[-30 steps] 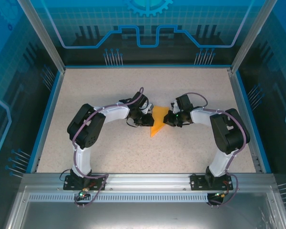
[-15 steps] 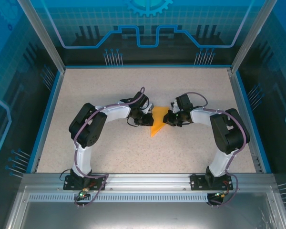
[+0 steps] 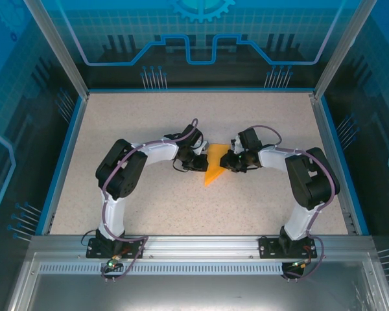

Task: Fold a paper plane with a square sheet of paper (pick it up from the middle)

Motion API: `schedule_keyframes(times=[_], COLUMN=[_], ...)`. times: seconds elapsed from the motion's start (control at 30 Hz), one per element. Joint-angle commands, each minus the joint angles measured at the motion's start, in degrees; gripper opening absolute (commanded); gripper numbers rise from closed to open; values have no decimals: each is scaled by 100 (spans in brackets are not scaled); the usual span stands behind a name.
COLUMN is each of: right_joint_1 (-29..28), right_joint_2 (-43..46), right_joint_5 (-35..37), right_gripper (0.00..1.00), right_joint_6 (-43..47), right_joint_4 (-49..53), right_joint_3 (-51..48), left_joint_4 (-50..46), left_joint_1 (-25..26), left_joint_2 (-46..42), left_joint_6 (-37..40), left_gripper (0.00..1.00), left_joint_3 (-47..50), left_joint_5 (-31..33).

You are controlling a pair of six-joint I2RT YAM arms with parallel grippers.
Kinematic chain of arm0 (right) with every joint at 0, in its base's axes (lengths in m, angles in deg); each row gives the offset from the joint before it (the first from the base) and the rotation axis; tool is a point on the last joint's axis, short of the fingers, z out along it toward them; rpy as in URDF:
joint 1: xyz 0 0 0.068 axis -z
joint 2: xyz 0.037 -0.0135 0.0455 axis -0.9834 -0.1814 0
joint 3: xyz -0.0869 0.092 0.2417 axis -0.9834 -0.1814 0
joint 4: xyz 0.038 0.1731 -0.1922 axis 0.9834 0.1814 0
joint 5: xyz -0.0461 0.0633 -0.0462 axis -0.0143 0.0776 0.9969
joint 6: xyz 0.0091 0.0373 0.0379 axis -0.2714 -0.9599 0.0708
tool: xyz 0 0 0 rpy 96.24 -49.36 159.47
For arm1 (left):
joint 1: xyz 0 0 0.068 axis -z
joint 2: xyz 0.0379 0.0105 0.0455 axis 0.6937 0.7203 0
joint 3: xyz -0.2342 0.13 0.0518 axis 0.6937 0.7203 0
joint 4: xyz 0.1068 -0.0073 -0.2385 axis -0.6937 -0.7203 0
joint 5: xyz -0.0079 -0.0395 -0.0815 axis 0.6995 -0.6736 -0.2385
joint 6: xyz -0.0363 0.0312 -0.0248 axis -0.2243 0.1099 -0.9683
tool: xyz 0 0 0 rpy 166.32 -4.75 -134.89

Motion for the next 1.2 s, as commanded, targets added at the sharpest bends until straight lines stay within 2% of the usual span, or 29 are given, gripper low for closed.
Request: schedule_keyframes(times=[0.0,0.37,0.6,0.9,1.17], right_joint_1=[-138,-385,-485,-603,-690], right_joint_2=[273,410,470,264,80], right_joint_5=[-86,210,332,780,908], right_gripper=[18,17,21,10,8], right_joint_6=[5,70,27,215,227], right_joint_4=[119,472,475,699,815], right_joint_3=[-6,108,10,188,366], left_joint_4=[-181,-278,-270,-288,-347], left_joint_1=[-18,82,122,167,218], left_joint_2=[217,346,400,350,291], left_joint_6=[184,269,264,228,211], left_gripper=[10,10,9,9,9], left_joint_3=[-69,-222,-218,-237,-273], left_joint_5=[122,177,222,144,83])
